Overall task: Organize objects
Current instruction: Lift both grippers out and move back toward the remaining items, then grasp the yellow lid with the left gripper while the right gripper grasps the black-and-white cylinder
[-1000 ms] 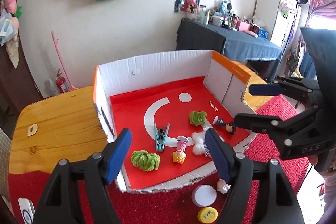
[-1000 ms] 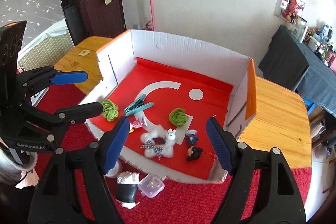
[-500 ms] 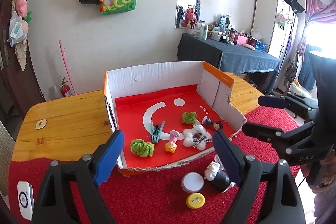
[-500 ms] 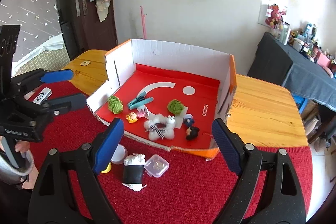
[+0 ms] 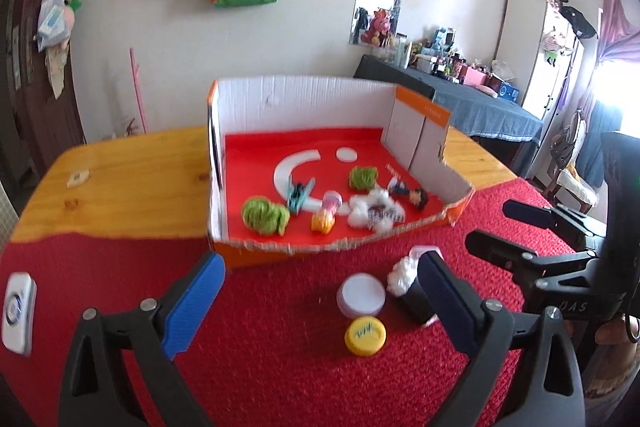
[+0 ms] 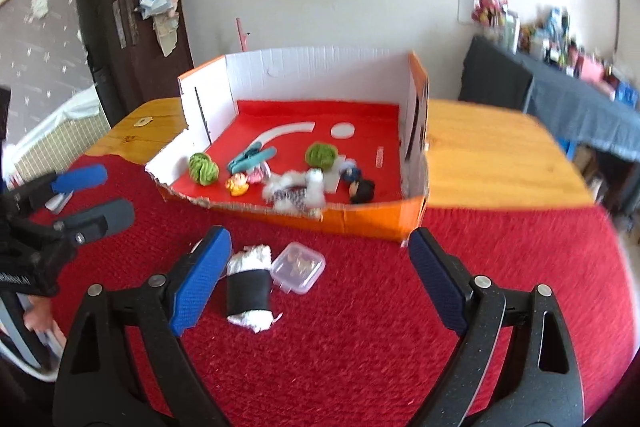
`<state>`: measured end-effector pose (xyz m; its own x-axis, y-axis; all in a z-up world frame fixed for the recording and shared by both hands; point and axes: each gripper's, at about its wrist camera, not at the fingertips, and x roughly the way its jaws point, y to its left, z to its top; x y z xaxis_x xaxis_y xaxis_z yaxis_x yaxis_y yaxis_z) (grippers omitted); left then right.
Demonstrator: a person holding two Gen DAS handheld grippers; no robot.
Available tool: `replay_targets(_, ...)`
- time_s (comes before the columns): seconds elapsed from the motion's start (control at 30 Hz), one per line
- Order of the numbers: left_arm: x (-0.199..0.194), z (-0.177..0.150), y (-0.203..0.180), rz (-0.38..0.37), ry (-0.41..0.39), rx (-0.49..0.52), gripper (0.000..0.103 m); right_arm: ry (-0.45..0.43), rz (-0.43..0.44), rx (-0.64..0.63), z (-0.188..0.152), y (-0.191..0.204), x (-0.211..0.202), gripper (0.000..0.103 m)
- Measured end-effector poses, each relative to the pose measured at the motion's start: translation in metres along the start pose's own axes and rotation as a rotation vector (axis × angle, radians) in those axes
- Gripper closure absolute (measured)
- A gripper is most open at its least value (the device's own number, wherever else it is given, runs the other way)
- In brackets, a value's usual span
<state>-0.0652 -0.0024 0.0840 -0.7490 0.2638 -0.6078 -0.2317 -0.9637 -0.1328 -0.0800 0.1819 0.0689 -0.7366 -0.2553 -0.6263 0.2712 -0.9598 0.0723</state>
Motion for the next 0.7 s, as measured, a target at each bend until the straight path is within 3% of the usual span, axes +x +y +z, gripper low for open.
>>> replay_targets(0.33, 0.025, -0.035, 0.005, -0.014, 0.115, -0.058, 0.004, 0.035, -0.045, 0.018, -0.024, -0.003, 0.011, 0.012)
replay_targets(0.7, 0.034, -0.046, 0.006, -0.008, 0.164, -0.064, 0.004, 0.080, -0.065, 0.030, -0.038, -0.007, 0.019, 0.012)
